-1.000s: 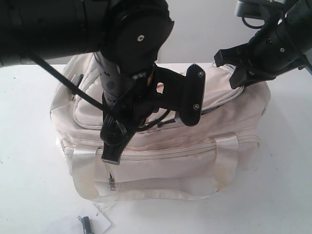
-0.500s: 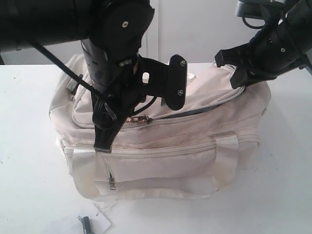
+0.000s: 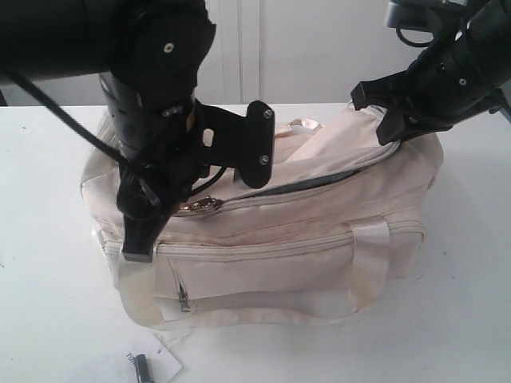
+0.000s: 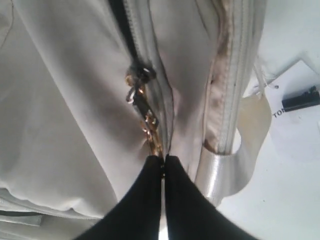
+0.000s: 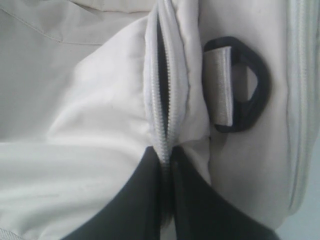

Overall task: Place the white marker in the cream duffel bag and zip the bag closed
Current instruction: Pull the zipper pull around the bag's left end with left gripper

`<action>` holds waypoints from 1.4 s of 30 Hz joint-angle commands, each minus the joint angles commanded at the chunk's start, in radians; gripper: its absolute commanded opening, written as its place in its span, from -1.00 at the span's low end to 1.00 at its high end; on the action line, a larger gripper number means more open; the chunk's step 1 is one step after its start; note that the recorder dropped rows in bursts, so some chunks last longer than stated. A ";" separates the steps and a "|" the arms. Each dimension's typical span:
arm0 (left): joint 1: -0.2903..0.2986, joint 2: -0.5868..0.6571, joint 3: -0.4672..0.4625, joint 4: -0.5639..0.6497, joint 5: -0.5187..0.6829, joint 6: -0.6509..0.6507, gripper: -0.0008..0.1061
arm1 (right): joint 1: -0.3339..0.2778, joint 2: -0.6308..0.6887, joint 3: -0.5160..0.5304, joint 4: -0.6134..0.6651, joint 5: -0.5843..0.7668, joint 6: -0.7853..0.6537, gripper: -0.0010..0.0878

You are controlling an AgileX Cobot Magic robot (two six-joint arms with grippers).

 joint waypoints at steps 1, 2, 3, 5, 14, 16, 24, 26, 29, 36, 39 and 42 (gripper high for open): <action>0.009 -0.006 0.005 -0.005 0.000 -0.002 -0.99 | 0.000 0.000 0.000 0.000 0.000 0.000 -0.98; 0.019 -0.010 0.010 -0.010 0.000 -0.001 -0.99 | 0.000 0.000 0.000 0.000 0.000 0.000 -0.98; 0.027 -0.013 0.015 -0.013 0.000 -0.001 -0.99 | 0.000 0.000 0.000 0.002 0.000 0.000 -0.98; 0.041 -0.013 0.021 -0.016 0.000 -0.001 -0.99 | 0.000 0.000 0.000 0.002 0.000 0.000 -0.98; 0.099 -0.013 0.026 -0.017 0.000 -0.001 -0.99 | 0.000 0.000 0.000 0.000 0.000 0.000 -0.98; 0.116 -0.013 0.026 -0.017 0.000 -0.001 -0.99 | 0.000 0.000 0.000 0.000 0.002 0.000 -0.98; 0.134 -0.056 0.026 -0.018 0.000 -0.001 -0.99 | 0.000 0.000 0.000 -0.002 0.002 0.000 -0.98; 0.134 -0.067 0.026 -0.012 0.000 -0.001 -0.99 | 0.000 0.000 0.000 -0.002 0.002 0.000 -0.98; 0.134 -0.072 0.026 -0.012 0.000 -0.001 -0.99 | 0.000 0.000 0.000 -0.002 0.002 0.000 -0.98; 0.148 -0.071 0.069 0.053 0.000 -0.013 -0.99 | 0.000 0.000 0.000 -0.002 0.002 0.000 -0.98; 0.184 -0.071 0.098 0.053 0.000 -0.026 -0.99 | 0.000 0.000 0.000 -0.002 0.004 0.000 -0.98; 0.215 -0.071 0.118 0.053 0.000 -0.031 -0.99 | 0.000 0.000 0.000 -0.002 0.004 0.000 -0.98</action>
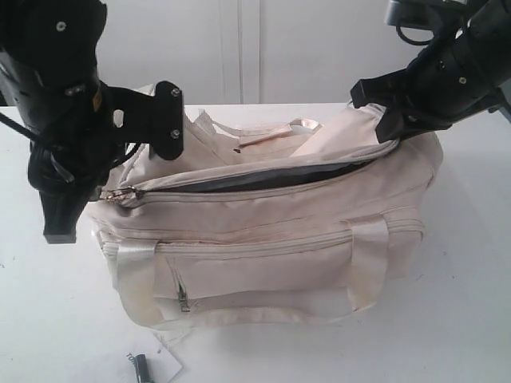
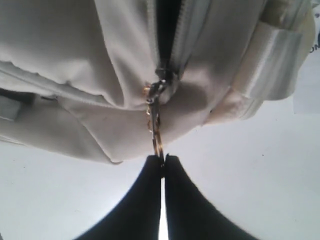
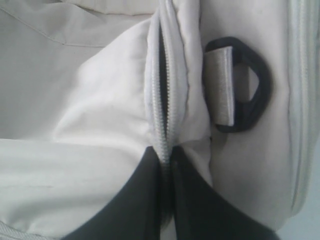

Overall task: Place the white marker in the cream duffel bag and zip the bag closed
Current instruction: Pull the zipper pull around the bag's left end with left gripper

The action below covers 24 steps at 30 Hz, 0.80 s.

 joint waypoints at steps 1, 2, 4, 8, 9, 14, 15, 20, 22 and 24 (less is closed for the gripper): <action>0.005 0.000 0.000 -0.001 0.000 -0.009 -0.99 | 0.000 0.000 0.000 0.000 0.000 0.000 -0.98; 0.011 0.000 0.000 -0.001 0.000 -0.009 -0.99 | 0.000 0.000 0.000 0.000 0.000 0.000 -0.98; 0.015 -0.006 0.000 -0.001 0.000 -0.009 -0.99 | 0.000 0.000 0.000 0.000 0.000 0.000 -0.98; 0.031 -0.019 0.000 0.003 0.000 -0.011 -0.99 | 0.000 0.000 0.000 0.000 0.000 0.000 -0.98; 0.040 -0.021 0.000 0.003 0.000 -0.011 -0.99 | 0.000 0.000 0.000 0.000 0.000 0.000 -0.98; 0.058 -0.027 0.000 -0.016 0.000 -0.013 -0.99 | 0.000 0.000 0.000 0.000 0.000 0.000 -0.98; 0.058 -0.030 0.000 -0.031 0.000 -0.013 -0.99 | 0.000 0.000 0.000 0.000 0.000 0.000 -0.98; 0.058 -0.035 0.000 -0.151 -0.021 -0.004 -0.99 | 0.000 0.000 0.000 0.000 0.008 0.000 -0.98; 0.058 -0.035 0.000 -0.192 -0.071 -0.004 -0.99 | 0.000 0.002 0.000 0.000 0.022 0.000 -0.98; 0.058 -0.035 0.000 -0.229 -0.122 -0.004 -0.99 | 0.000 0.008 0.000 0.000 0.035 0.000 -0.98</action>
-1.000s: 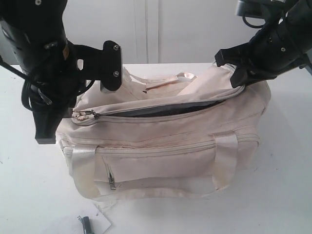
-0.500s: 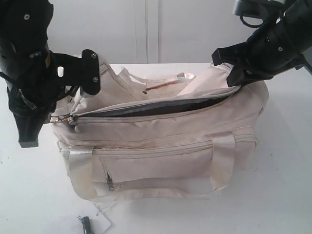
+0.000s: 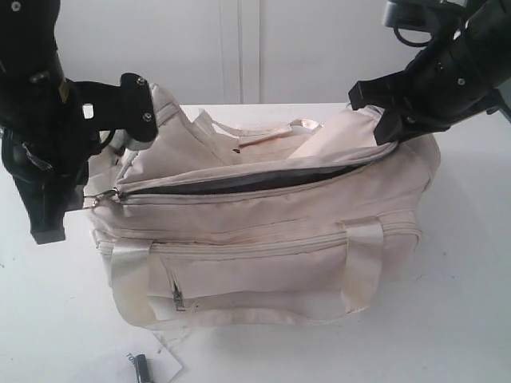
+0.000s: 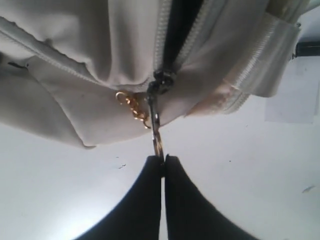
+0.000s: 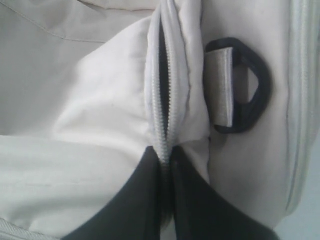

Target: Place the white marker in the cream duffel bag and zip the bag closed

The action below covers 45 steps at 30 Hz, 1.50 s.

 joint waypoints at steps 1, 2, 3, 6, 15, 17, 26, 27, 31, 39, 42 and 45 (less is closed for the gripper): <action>0.000 0.000 0.000 -0.005 -0.016 0.000 -0.99 | 0.000 0.003 0.000 0.000 0.004 0.000 -0.98; 0.000 0.000 0.000 -0.021 -0.037 0.030 -0.99 | 0.000 0.006 0.000 0.000 0.006 0.000 -0.98; 0.000 0.000 0.000 -0.038 -0.051 0.060 -0.99 | 0.000 0.008 0.000 0.000 0.006 0.000 -0.98; 0.000 0.000 0.000 -0.087 -0.100 0.133 -0.99 | 0.000 0.008 0.000 0.000 0.006 0.000 -0.98; 0.000 -0.054 0.000 -0.137 -0.170 0.154 -0.99 | 0.000 0.008 0.000 0.000 0.006 -0.002 -0.97; 0.000 -0.063 0.000 -0.137 -0.178 0.154 -0.99 | 0.000 0.008 0.000 0.002 0.006 -0.002 -0.92; 0.000 -0.069 0.000 -0.137 -0.187 0.148 -0.99 | 0.000 0.004 0.000 0.006 0.004 -0.002 -0.50; 0.000 -0.069 0.000 -0.137 -0.187 0.148 -0.99 | 0.000 0.004 0.000 0.006 0.004 -0.002 -0.46; 0.000 -0.069 0.000 -0.137 -0.187 0.148 -0.99 | 0.000 -0.002 0.000 0.006 0.006 -0.002 -0.21; 0.000 -0.069 0.000 -0.141 -0.193 0.144 -0.99 | 0.000 -0.039 -0.034 0.006 0.027 -0.007 -0.09; 0.000 -0.069 0.000 -0.150 -0.195 0.144 -0.99 | 0.000 -0.051 -0.048 0.006 0.032 -0.077 -0.09; 0.000 -0.069 0.000 -0.169 -0.207 0.144 -0.99 | 0.000 -0.058 -0.047 0.039 0.044 -0.228 -0.10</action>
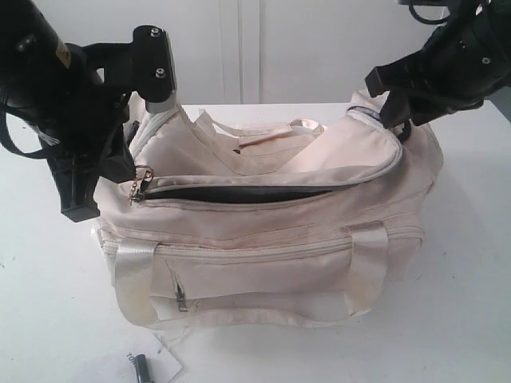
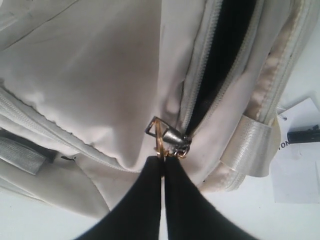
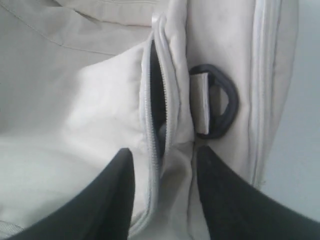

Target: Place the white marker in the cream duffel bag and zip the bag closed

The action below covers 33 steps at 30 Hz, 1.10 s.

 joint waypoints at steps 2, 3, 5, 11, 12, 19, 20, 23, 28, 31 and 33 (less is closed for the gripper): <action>0.000 0.000 0.000 -0.004 -0.004 0.000 -0.99 | 0.000 0.000 0.000 0.053 0.012 -0.091 -0.10; 0.000 0.000 0.000 -0.004 -0.006 0.000 -0.99 | 0.000 0.000 0.000 0.089 0.019 -0.136 -0.10; 0.000 0.000 0.000 -0.004 -0.006 0.000 -0.99 | 0.000 0.000 0.000 0.167 0.022 -0.226 -0.10; 0.000 0.000 0.000 -0.004 -0.006 0.000 -0.99 | 0.000 0.000 0.000 0.263 0.010 -0.381 -0.10; 0.000 0.000 0.000 -0.004 -0.006 0.000 -0.99 | 0.000 0.000 0.000 0.265 -0.003 -0.383 -0.12; 0.000 0.000 0.000 -0.004 -0.007 0.000 -0.99 | 0.000 0.000 0.006 0.308 0.001 -0.384 -0.70; 0.000 0.000 0.000 -0.004 -0.007 0.000 -0.99 | 0.002 0.000 0.006 0.311 0.007 -0.394 -0.77; 0.000 0.000 0.000 -0.004 -0.007 0.000 -0.99 | 0.016 0.000 0.006 0.318 0.034 -0.454 -0.95; 0.000 0.000 0.000 -0.004 -0.007 0.000 -0.99 | 0.067 0.000 0.006 0.321 0.050 -0.546 -0.98; 0.000 0.000 0.000 -0.004 -0.007 0.000 -0.99 | 0.097 0.000 0.008 0.323 0.058 -0.604 -0.98; 0.000 0.000 0.000 -0.004 -0.007 0.000 -0.99 | 0.118 0.000 0.017 0.325 0.058 -0.646 -0.98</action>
